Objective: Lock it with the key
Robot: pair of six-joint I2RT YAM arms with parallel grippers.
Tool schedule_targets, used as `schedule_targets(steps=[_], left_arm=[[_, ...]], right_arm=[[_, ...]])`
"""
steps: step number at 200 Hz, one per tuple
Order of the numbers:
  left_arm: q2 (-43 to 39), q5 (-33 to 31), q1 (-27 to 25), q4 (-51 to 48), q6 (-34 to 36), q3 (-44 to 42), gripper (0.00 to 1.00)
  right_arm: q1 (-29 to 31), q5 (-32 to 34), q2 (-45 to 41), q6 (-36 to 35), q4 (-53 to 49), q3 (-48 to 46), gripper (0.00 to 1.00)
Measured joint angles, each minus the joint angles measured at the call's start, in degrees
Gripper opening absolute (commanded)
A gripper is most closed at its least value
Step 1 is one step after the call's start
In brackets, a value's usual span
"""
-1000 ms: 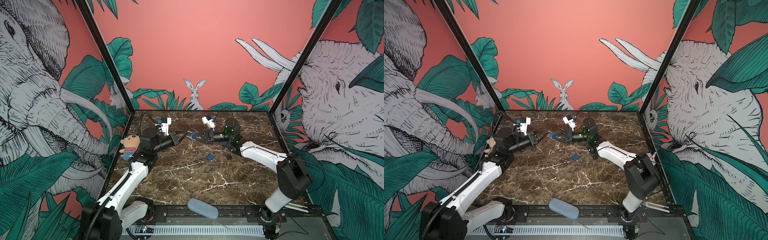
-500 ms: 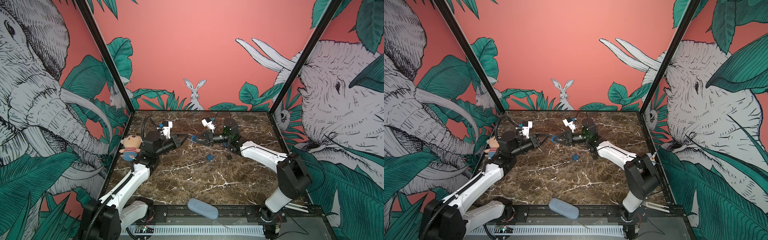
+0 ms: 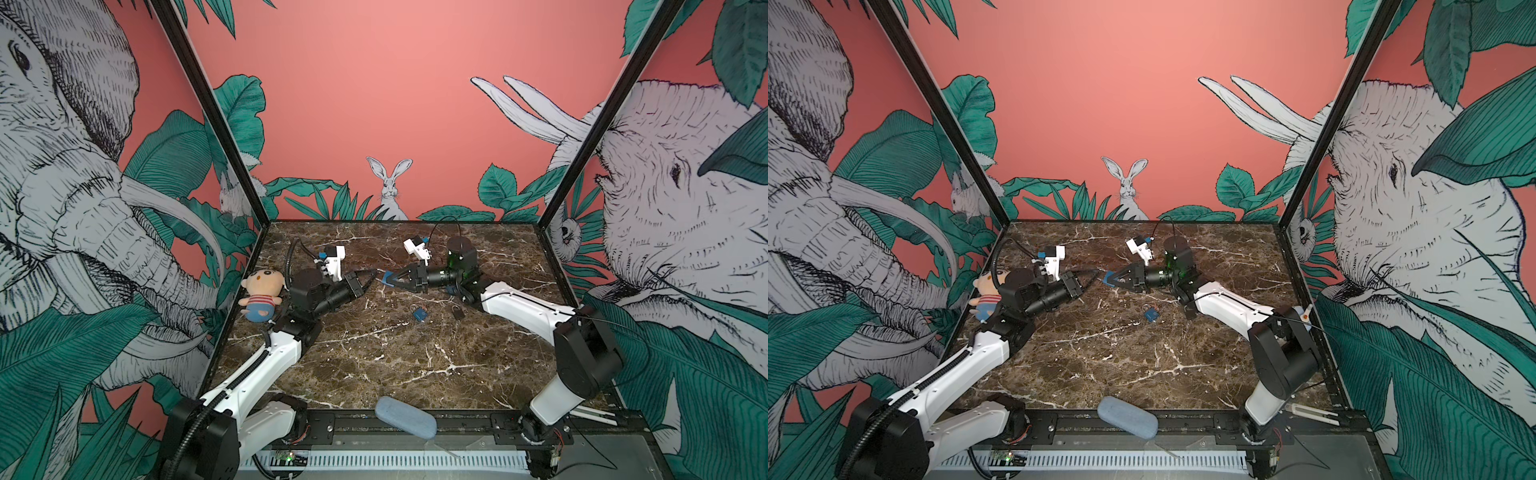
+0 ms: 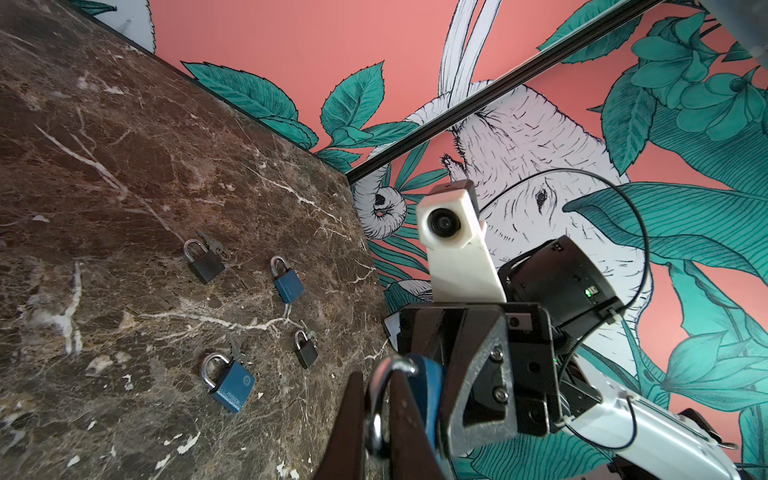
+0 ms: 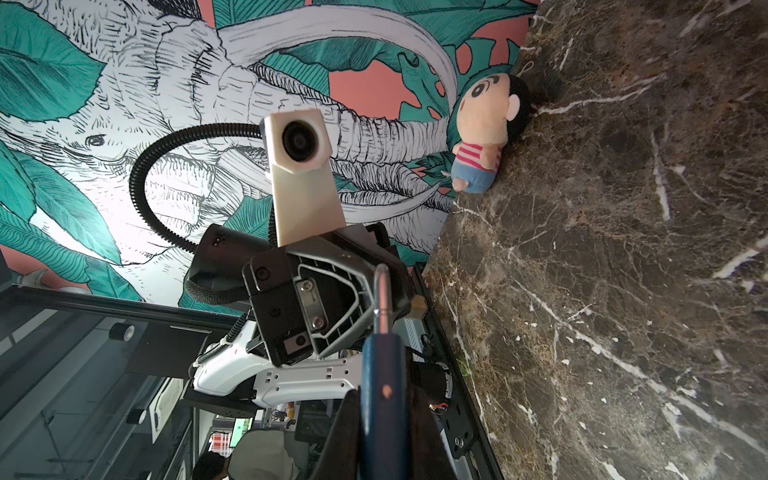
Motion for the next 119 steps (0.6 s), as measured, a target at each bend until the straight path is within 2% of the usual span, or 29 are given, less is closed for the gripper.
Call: schedule_targets(steps=[119], left_arm=[[2.05,-3.37,-3.23,2.43,0.26,0.0,0.0]], right_arm=[[-0.92,-1.18,0.66,-0.07,0.02,0.13,0.0]])
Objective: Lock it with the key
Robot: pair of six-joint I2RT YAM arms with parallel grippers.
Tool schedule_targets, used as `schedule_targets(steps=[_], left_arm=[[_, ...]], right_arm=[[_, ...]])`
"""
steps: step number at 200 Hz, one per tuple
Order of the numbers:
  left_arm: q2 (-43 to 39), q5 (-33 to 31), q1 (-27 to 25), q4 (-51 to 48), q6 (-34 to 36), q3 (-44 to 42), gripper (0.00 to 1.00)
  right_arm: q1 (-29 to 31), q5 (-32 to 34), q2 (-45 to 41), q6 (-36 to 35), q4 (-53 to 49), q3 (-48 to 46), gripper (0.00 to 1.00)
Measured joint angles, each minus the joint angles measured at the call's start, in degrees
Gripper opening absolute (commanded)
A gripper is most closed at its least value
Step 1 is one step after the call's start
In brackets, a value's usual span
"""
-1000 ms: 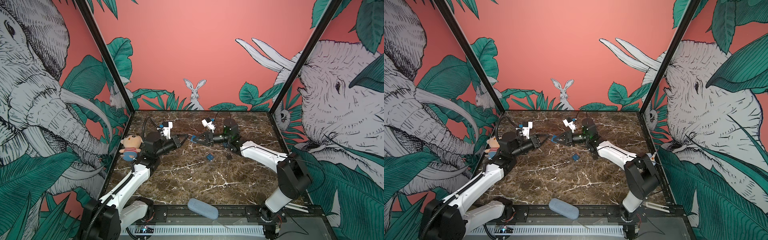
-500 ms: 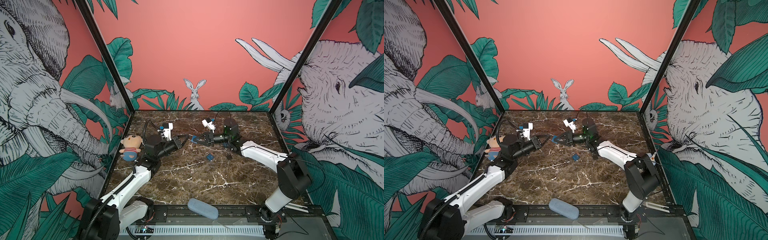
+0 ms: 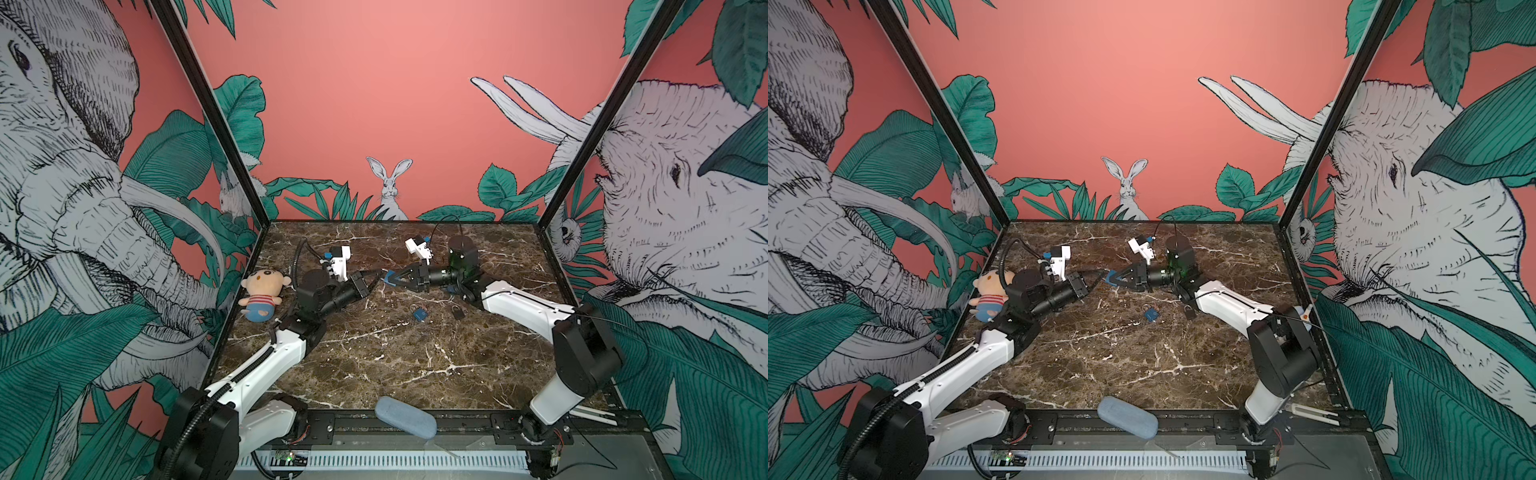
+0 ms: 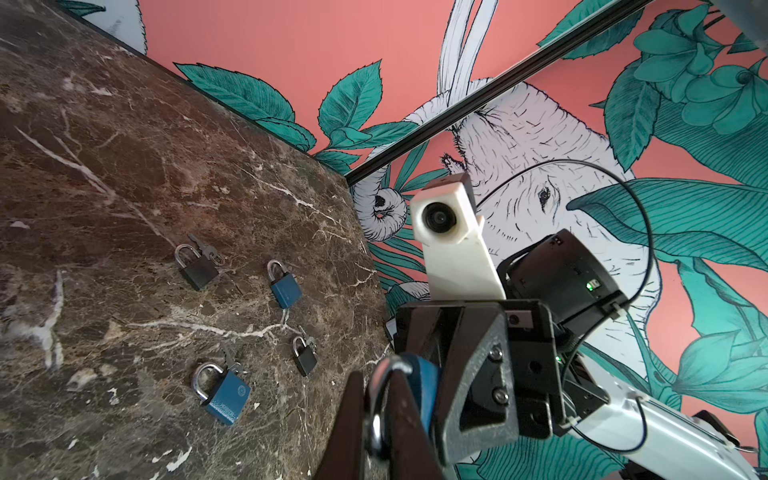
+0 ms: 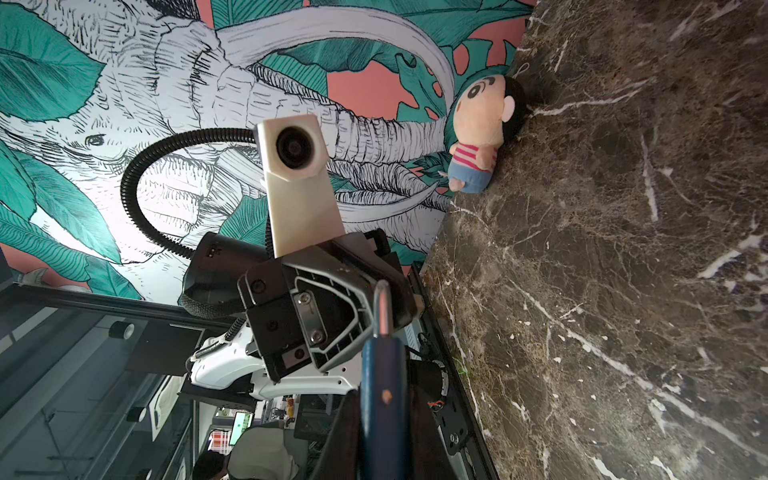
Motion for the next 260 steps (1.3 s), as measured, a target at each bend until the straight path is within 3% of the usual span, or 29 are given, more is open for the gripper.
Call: schedule_targets(steps=[75,140,227,260], left_arm=[[0.04,-2.4,-0.72,-3.54,1.6,2.27,0.0],[2.03,0.76,0.52,-3.45,1.49,4.28,0.0],[2.6,8.41,1.97,-4.42,0.7,7.19,0.0],[2.36,10.54,2.29,-5.97,1.42,8.26,0.0]], right_arm=[[-0.07,1.4,-0.46,-3.02,-1.11,-0.02,0.0],[-0.07,4.2,-1.77,-5.62,-2.03,-0.76,0.0],[0.24,6.03,-2.08,-2.84,9.49,-4.9,0.38],[0.31,6.43,-2.08,-2.84,11.41,-5.07,0.4]])
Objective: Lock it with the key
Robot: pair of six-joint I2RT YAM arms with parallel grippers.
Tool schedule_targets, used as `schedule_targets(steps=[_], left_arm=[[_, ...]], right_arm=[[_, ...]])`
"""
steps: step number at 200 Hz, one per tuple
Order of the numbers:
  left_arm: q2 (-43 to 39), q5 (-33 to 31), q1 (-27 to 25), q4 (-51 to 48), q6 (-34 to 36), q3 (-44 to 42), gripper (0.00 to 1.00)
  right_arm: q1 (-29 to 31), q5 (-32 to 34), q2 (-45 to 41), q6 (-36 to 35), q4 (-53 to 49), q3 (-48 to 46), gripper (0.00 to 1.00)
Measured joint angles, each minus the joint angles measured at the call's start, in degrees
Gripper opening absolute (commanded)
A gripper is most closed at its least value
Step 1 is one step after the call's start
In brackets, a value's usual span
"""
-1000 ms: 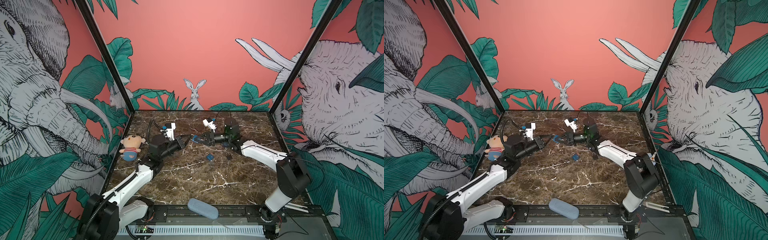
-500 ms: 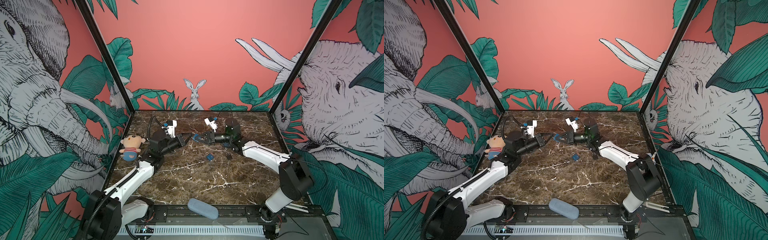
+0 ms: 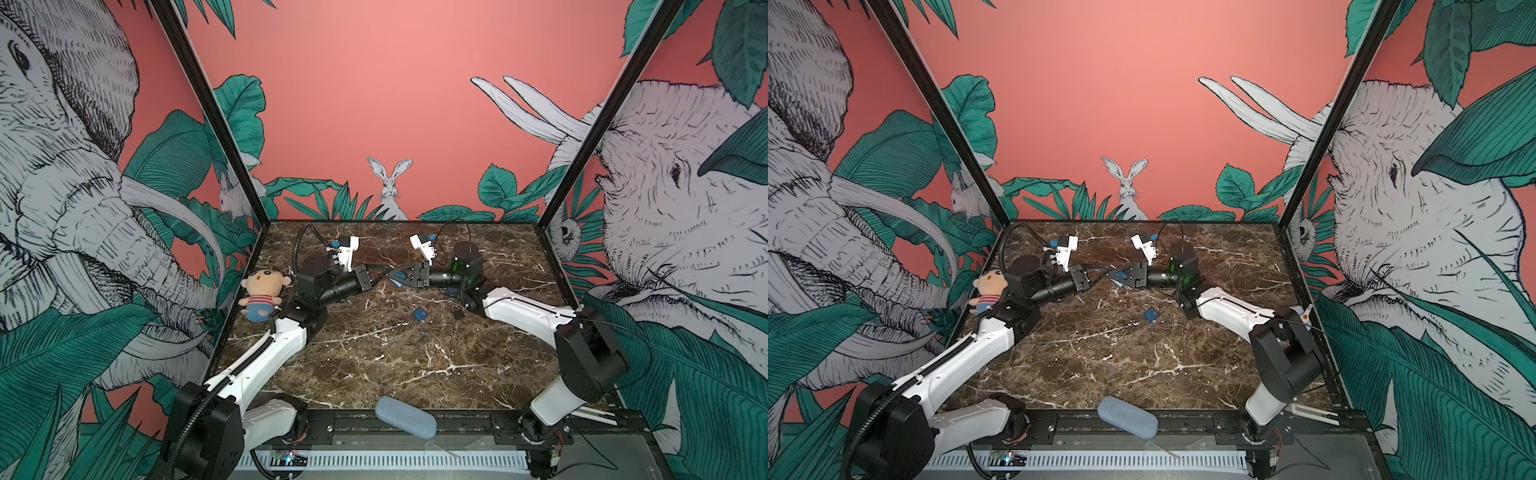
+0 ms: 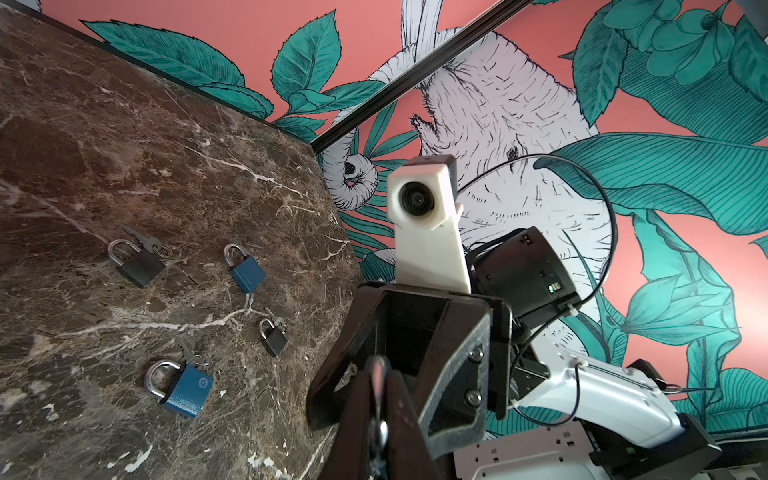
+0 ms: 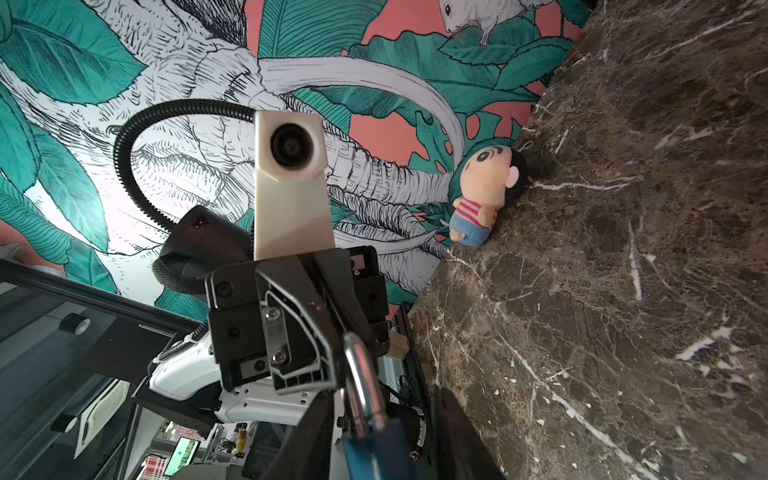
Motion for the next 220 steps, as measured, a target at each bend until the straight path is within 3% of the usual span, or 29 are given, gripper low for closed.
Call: schedule_targets(steps=[106,166,220], left_arm=[[-1.42,2.86,3.76,-4.26,0.98,0.13,0.0],[-2.12,2.82,5.11,-5.55,0.98,1.44,0.0],[-2.16,2.62,5.53,-6.29,0.98,2.16,0.0]], right_arm=[[-1.95,1.95,-1.29,0.96,3.69,-3.96,0.41],[-2.45,2.1,-3.56,1.9,4.83,-7.43,0.29],[-2.49,1.16,-4.26,2.6,6.8,-8.04,0.24]])
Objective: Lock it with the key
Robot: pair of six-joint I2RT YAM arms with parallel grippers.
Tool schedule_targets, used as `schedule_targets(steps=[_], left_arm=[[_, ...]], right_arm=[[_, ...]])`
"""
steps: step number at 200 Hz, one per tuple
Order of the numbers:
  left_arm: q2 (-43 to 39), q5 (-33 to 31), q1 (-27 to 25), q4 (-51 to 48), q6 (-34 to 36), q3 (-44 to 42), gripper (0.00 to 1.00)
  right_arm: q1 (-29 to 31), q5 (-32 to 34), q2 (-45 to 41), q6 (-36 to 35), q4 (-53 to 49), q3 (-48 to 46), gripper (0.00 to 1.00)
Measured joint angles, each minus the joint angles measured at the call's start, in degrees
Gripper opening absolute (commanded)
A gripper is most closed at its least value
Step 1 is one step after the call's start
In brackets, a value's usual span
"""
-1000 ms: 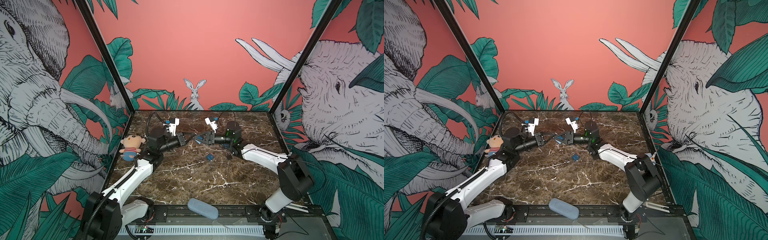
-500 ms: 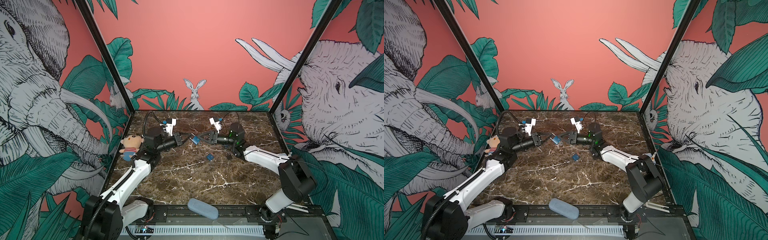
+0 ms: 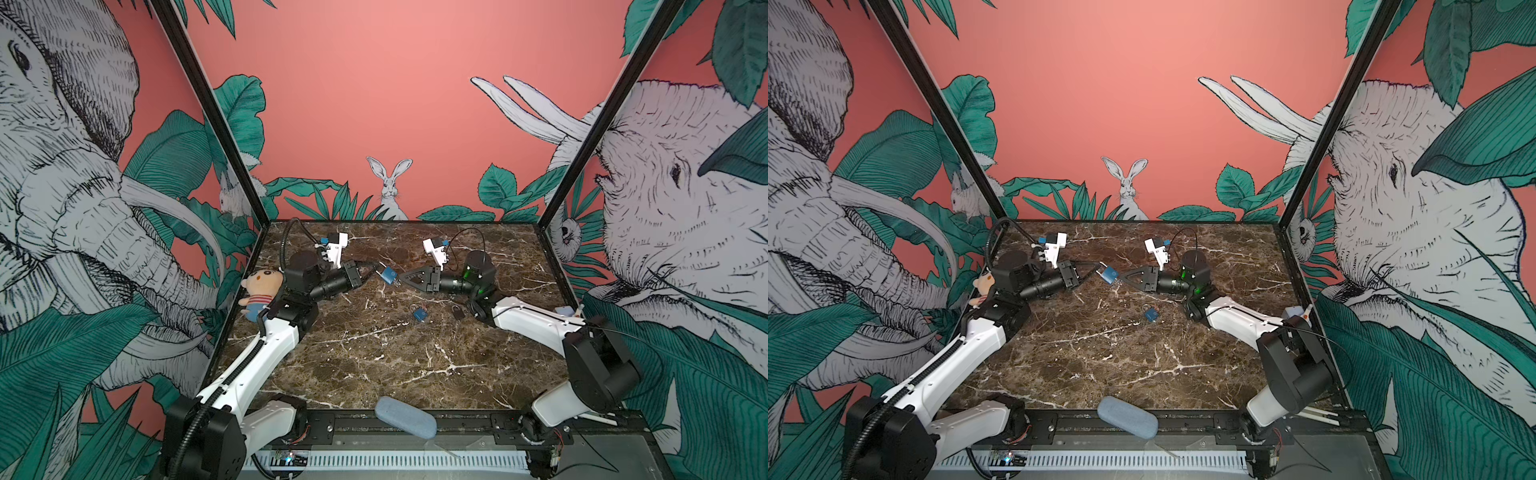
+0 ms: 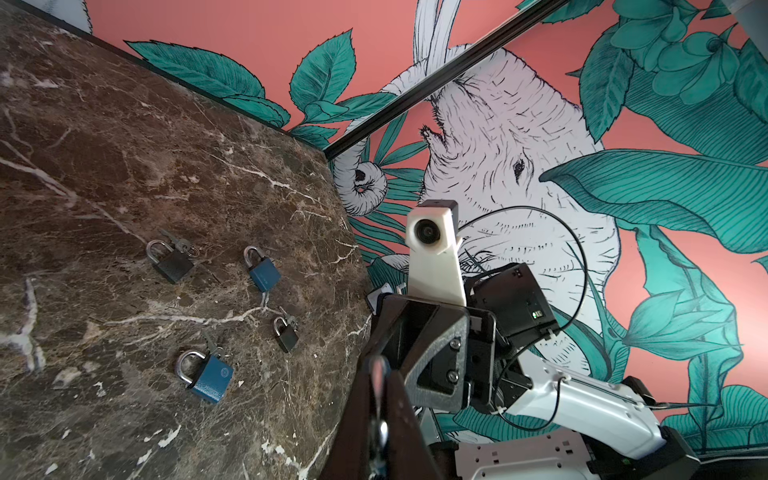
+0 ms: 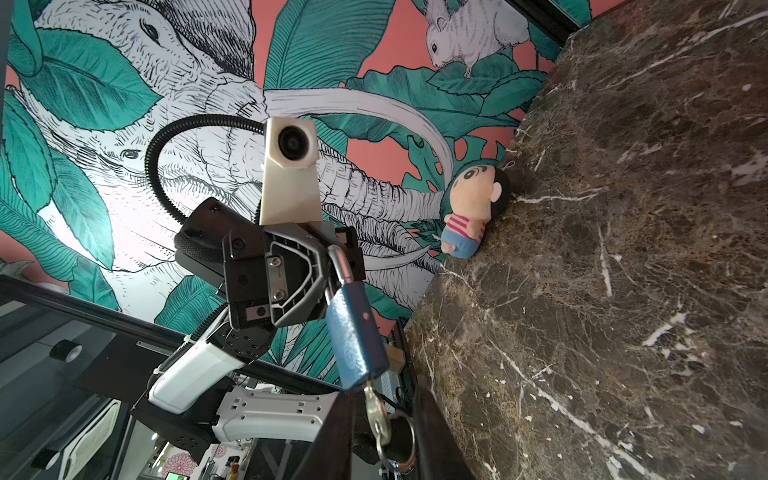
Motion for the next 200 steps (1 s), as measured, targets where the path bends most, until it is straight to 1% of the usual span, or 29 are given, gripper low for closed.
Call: schedule_targets(steps=[22,43,85,101,124,152,200], left_arm=[[0.0,-0.15,0.0,-0.09,-0.04,0.13,0.0],[0.0,-0.37,0.02,-0.07,-0.2,0.13,0.0],[0.0,-0.5,0.11,0.2,-0.76,0.13,0.0],[0.0,-0.5,0.15,0.48,-0.98,0.13,0.0],[0.0,-0.68,0.15,0.7,-1.31,0.15,0.0],[0.0,-1.07,0.22,1.11,-1.68,0.15,0.0],[-0.09,-1.46,0.81,1.88,-2.6,0.15,0.0]], right_arm=[[0.28,-0.63,0.0,0.46,0.42,0.0,0.24],[0.48,-1.11,0.0,0.79,0.98,0.0,0.26],[0.98,-1.44,0.0,1.42,1.92,0.0,0.25],[1.22,-1.49,0.22,1.6,2.08,0.02,0.22],[1.4,-1.68,0.76,1.9,2.29,0.04,0.14],[1.4,-1.92,1.31,2.38,2.6,0.13,0.0],[1.4,-2.25,1.31,2.99,3.41,0.68,0.0]])
